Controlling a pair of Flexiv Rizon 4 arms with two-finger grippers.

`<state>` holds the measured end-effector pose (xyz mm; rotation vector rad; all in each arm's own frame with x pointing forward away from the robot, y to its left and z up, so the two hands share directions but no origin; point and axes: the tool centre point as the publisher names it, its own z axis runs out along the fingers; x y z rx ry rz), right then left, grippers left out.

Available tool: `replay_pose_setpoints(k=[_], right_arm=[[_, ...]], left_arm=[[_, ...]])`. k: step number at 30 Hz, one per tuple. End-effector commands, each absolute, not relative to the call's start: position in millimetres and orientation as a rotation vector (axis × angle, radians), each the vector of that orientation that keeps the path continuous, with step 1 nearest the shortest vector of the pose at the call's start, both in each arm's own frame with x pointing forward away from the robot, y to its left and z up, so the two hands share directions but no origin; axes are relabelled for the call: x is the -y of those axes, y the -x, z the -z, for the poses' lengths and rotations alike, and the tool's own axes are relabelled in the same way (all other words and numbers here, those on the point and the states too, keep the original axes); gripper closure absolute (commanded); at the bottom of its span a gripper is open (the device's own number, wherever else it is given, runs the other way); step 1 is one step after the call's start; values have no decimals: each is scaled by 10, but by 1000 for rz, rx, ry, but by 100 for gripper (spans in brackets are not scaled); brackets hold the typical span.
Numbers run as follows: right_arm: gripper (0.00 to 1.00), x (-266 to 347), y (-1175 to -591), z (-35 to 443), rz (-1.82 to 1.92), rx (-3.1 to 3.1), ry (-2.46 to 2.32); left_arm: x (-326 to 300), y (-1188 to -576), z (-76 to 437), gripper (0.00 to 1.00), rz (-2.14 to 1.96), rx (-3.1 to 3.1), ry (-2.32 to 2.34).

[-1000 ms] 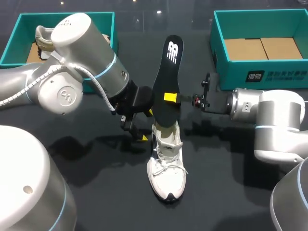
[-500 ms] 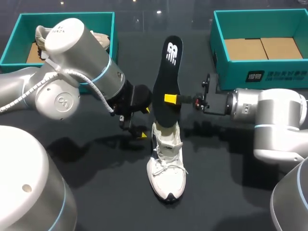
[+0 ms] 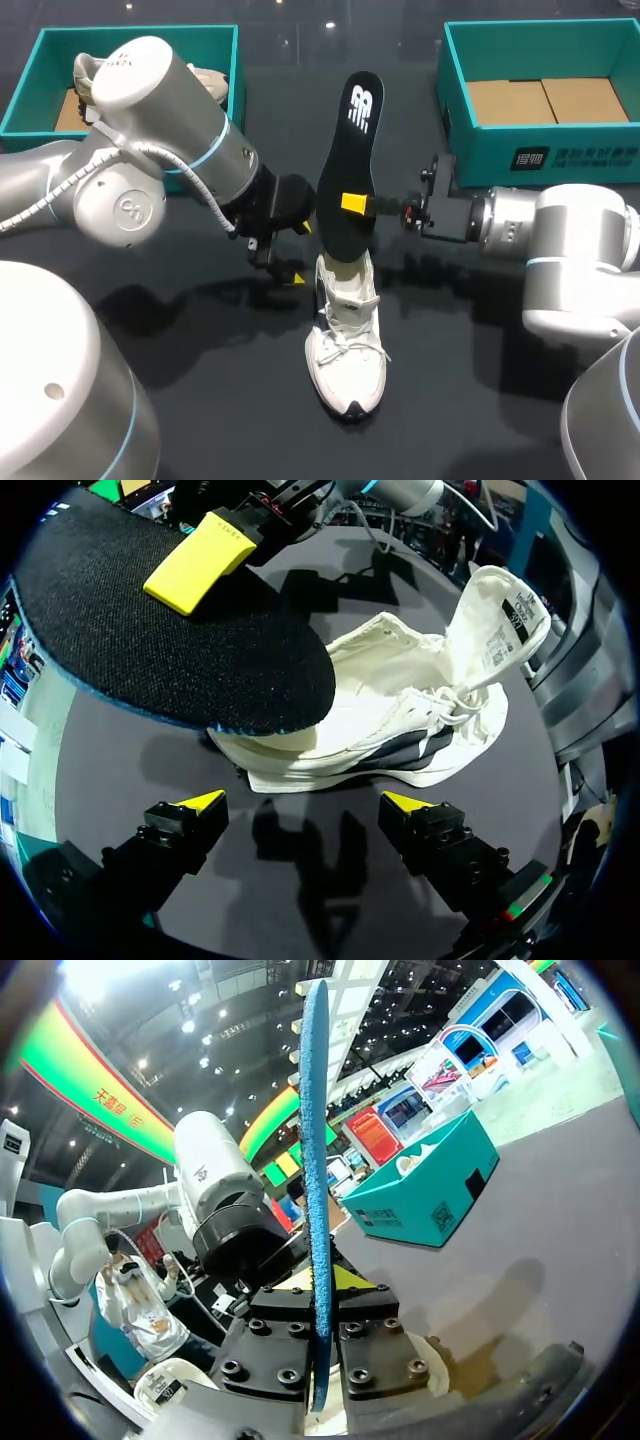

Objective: Take the shoe out of the shoebox, open the shoe tongue, remove and reinsert the insole, then place the shoe into the shoebox

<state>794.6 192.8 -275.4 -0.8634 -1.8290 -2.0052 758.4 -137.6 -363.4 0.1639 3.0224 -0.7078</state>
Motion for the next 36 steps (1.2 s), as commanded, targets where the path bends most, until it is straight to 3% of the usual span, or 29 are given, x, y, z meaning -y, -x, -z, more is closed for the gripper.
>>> replay_pose_setpoints(k=[1,36], right_arm=[[100,-1957,-7959,2797,2000,1827,862],[100,-1852,-7809,3094,2072,1828,797]], left_arm=[[1398,-7574,3648,0,704,-3015,-166],[1427,-7574,3642,0,709,-3013,-207]])
